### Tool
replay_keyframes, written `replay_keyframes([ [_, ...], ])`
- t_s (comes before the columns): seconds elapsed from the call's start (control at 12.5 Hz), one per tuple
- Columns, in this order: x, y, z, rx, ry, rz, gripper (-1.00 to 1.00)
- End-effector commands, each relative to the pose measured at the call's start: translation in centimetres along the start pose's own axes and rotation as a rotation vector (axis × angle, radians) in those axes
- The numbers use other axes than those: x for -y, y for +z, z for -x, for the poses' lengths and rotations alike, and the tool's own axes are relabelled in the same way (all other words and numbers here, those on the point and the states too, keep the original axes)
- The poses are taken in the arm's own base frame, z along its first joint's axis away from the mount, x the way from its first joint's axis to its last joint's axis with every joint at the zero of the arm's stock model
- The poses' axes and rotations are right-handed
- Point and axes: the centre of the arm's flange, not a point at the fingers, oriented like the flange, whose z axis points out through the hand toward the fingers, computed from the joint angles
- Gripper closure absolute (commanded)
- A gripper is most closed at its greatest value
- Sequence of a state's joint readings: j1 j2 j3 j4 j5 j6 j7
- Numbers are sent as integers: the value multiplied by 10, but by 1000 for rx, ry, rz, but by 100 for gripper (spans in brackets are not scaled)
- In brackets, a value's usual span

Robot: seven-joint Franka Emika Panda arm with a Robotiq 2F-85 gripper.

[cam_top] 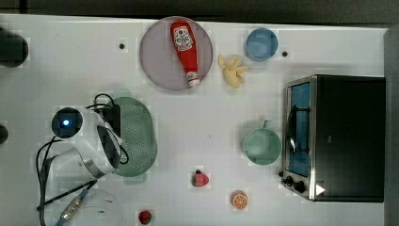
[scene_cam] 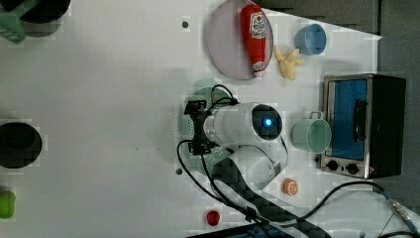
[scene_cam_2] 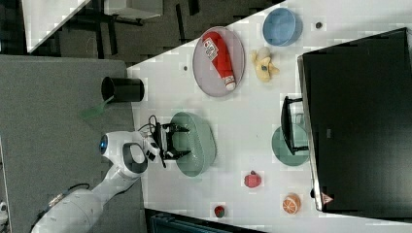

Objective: Drag strainer right to left.

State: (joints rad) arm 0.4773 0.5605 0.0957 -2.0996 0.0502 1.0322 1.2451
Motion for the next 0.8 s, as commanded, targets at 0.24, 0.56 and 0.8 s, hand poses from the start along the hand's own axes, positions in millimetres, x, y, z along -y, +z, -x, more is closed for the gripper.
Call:
replay_keyframes([
  [0.24, 7, -2, 44, 51, 60, -5, -100],
  [0.56, 4, 0, 69, 78, 57, -3, -100],
  [0.8, 3, 1, 84, 97, 58, -2, -100],
])
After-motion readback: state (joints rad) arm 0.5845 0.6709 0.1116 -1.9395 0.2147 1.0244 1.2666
